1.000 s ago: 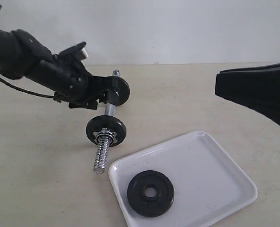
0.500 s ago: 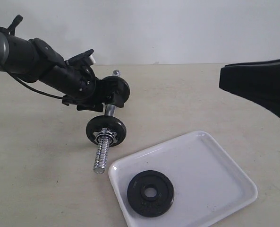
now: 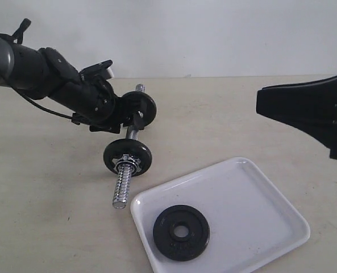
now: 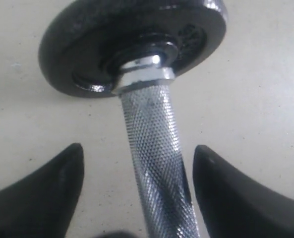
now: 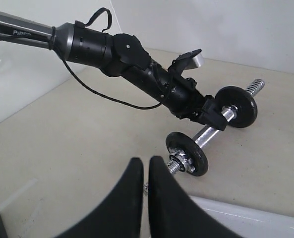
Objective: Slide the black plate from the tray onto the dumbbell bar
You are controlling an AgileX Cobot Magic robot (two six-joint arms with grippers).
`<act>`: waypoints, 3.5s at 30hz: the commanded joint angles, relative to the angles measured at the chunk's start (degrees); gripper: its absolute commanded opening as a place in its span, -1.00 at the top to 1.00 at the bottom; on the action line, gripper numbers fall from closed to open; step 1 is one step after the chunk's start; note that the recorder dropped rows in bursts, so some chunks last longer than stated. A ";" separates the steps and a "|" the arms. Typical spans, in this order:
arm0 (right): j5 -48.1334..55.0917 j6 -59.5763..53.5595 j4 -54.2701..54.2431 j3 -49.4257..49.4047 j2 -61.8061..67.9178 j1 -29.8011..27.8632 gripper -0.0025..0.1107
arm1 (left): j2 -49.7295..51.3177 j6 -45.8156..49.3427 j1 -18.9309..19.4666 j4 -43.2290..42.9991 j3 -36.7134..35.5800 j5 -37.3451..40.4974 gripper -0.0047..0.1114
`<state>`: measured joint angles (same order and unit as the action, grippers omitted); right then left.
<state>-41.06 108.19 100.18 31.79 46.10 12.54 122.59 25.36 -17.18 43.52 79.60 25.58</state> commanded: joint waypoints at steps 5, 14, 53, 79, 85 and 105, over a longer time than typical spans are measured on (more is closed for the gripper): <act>-0.06 -1.06 -0.23 0.21 0.30 0.00 0.96 | 5.40 -14.42 -2.21 -17.37 3.50 5.11 -0.05; -0.06 -1.27 -0.23 0.21 0.30 0.00 0.96 | 6.04 -25.77 -2.21 -44.68 3.55 15.73 -0.05; 0.41 -4.12 -0.23 0.21 6.31 0.00 0.96 | 5.74 -12.55 -2.21 -45.32 -9.72 28.72 0.84; -0.05 -4.87 -0.23 0.21 6.63 0.00 0.96 | 5.74 -11.78 -2.21 -42.69 -9.72 25.34 0.40; -0.05 -4.87 -0.23 0.21 6.63 0.00 0.96 | 5.74 -13.09 -2.21 -42.69 -9.72 25.04 0.07; -0.43 -4.87 -0.23 0.21 6.63 0.00 0.96 | 0.90 -13.75 -2.21 -38.75 -4.34 13.87 0.07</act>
<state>-41.17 103.90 100.18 31.79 52.67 12.54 120.49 11.51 -19.29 2.79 74.57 42.44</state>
